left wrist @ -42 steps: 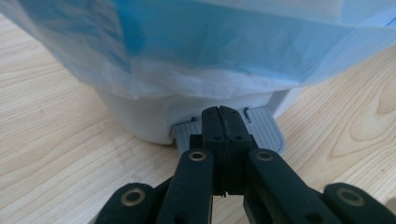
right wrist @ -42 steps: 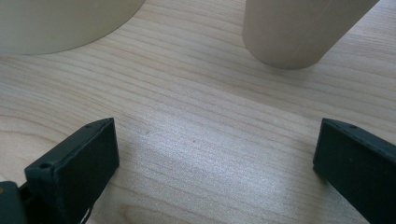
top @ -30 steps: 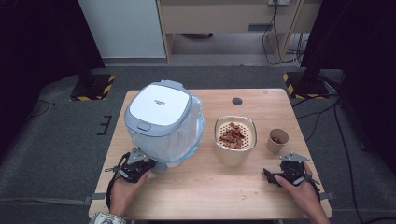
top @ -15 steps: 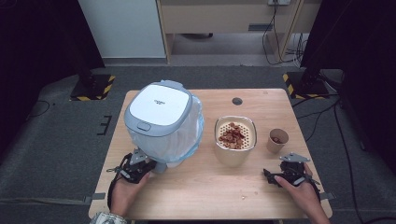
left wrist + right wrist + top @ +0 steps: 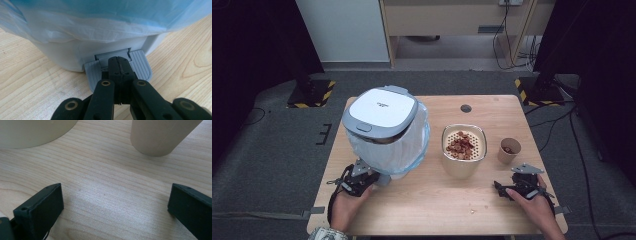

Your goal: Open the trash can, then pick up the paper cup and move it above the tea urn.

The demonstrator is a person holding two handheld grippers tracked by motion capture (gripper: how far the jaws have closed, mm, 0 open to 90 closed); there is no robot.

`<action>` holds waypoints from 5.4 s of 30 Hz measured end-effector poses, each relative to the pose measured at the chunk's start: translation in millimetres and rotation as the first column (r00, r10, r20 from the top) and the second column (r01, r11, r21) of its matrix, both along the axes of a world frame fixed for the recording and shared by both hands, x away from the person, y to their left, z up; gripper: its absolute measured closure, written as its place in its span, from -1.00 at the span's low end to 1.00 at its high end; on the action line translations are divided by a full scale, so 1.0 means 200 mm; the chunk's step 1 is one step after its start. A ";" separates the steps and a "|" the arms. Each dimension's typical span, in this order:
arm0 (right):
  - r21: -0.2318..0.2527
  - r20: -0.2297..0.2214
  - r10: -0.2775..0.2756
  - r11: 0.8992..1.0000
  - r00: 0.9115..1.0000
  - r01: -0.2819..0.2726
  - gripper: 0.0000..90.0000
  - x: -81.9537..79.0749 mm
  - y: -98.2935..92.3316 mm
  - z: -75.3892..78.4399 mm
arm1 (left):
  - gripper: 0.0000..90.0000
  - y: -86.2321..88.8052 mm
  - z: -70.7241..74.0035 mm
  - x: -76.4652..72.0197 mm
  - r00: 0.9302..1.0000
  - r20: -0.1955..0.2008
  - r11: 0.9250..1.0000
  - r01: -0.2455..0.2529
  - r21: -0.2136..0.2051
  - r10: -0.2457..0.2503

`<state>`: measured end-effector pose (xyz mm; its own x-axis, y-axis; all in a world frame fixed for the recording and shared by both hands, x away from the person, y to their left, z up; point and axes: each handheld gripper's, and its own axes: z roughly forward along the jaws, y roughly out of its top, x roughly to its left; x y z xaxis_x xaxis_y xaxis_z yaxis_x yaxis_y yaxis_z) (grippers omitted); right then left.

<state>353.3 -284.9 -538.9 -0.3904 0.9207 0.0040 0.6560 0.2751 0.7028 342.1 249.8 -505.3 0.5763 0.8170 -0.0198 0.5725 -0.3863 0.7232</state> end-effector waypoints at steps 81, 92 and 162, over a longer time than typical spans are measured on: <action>0.050 0.209 -0.102 0.994 0.973 0.093 -0.91 0.04 -0.03 0.16 | 1.00 -0.01 -0.04 0.03 0.999 -0.043 1.000 0.017 0.017 -0.016; 0.087 0.266 -0.177 0.983 0.948 0.159 -0.92 0.08 -0.03 0.20 | 1.00 -0.01 -0.04 0.03 0.999 -0.042 1.000 0.017 0.018 -0.016; 0.170 0.432 -0.095 0.985 0.897 0.022 -0.36 0.33 -0.08 0.23 | 1.00 -0.01 -0.04 0.03 0.999 -0.041 1.000 0.018 0.019 -0.017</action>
